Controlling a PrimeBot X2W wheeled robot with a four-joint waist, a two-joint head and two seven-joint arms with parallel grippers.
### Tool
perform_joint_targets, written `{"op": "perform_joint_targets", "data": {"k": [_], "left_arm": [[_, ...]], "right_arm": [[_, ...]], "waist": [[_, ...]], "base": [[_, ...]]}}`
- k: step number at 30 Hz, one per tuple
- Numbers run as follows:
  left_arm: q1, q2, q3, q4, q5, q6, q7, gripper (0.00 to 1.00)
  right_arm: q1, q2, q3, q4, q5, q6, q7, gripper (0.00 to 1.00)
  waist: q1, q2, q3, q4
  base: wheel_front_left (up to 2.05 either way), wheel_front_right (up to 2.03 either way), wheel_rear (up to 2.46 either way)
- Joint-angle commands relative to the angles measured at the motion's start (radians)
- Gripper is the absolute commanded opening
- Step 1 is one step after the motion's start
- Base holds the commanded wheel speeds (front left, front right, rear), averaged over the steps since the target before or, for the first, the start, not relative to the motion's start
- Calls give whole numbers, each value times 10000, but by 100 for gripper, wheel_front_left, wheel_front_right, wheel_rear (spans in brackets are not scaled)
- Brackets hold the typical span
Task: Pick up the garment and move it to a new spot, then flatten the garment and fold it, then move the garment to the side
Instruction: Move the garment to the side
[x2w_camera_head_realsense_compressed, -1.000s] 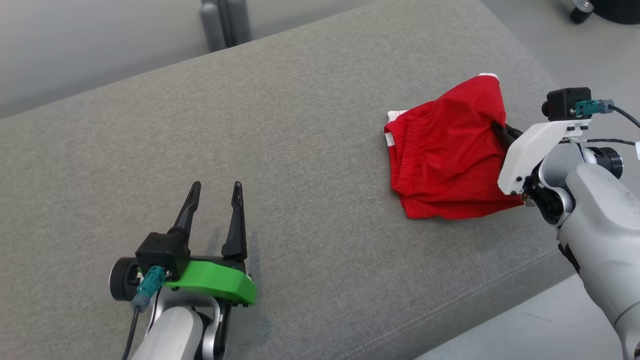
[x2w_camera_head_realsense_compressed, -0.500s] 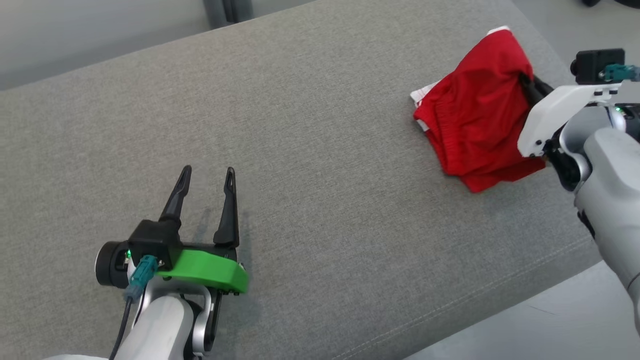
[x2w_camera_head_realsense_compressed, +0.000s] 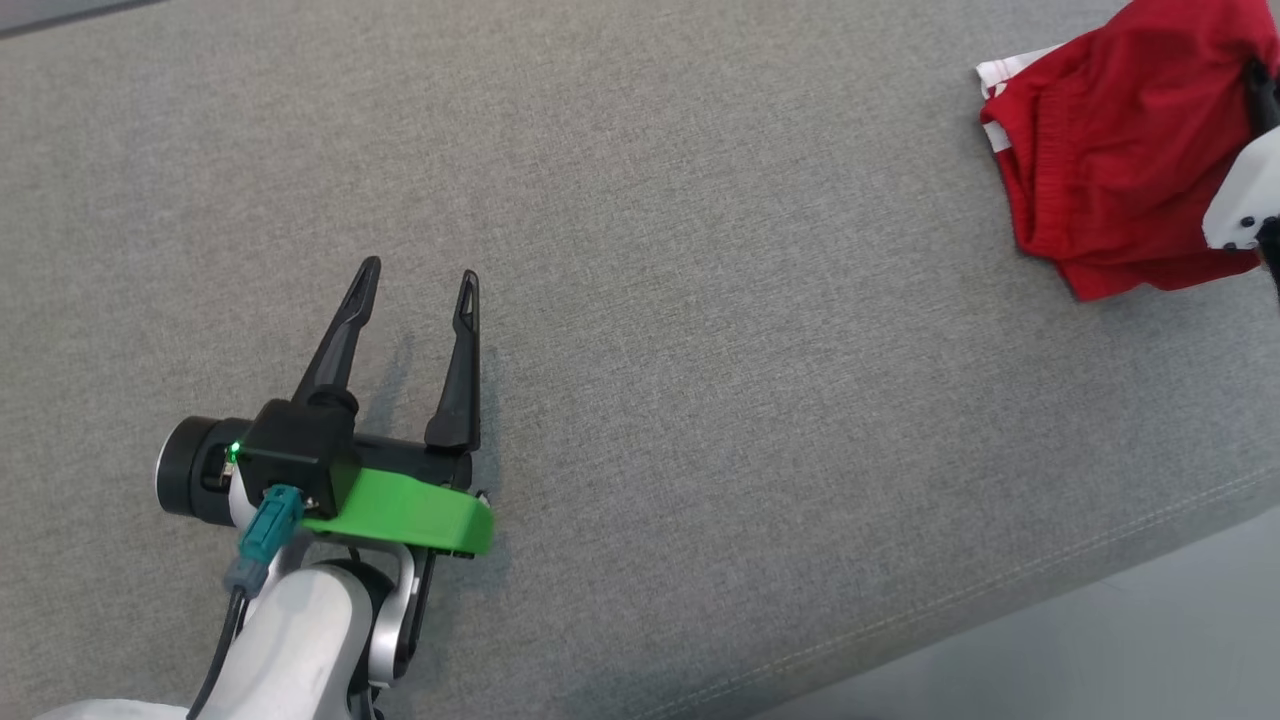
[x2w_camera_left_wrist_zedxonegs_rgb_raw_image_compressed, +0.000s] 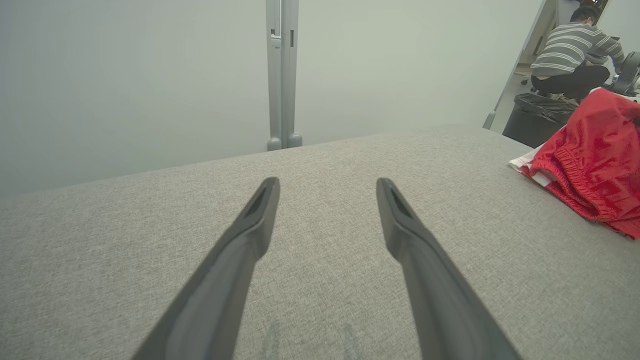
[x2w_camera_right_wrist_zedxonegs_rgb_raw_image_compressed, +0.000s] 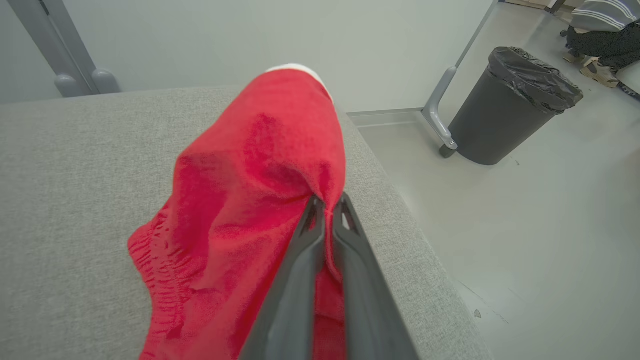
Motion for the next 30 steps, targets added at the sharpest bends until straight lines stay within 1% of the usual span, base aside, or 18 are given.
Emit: {"op": "perform_joint_targets", "data": {"k": [1,10,11,12,13,19,23,27,30], "left_arm": [[-183,189,-39,-276,182,102,140,100],[-246,424,-155,-983,441,244,555,100],[-252,439,-169,-1024,455,258,602,100],[-257,455,-181,-1059,464,268,613,100],[-259,469,-184,-1095,473,275,648,100],[-286,511,-190,-1215,491,322,719,100],[-290,512,-184,-1198,450,362,696,100],[-271,451,-182,-1031,343,340,596,100],[-236,397,-184,-792,282,324,443,100]], "right_arm": [[-213,-134,-12,294,-134,-1,-197,0],[-398,-428,-372,949,-422,-3,-558,0],[-431,-492,-492,1004,-484,-3,-612,33],[-397,-484,-585,1040,-529,-3,-629,86],[-348,-477,-662,1068,-604,-3,-644,100],[-188,-555,-1283,1141,-1413,-3,-674,100],[-78,-377,-1718,1117,-1910,-3,-676,100],[120,-216,-2187,598,-2271,-3,-677,100],[457,-102,-2446,118,-2488,-3,-672,100]], "waist": [[0,-1,582,237],[0,-1,1070,260],[0,-1,1105,264],[0,-1,1129,271],[0,-1,1147,277],[0,-1,1181,278],[0,-1,1146,256],[0,-1,966,252],[0,-1,631,278]], "base": [[0,0,0],[0,0,0],[0,0,0],[0,0,0],[0,0,0],[0,0,0],[0,0,0],[0,0,0],[0,0,0]]}}
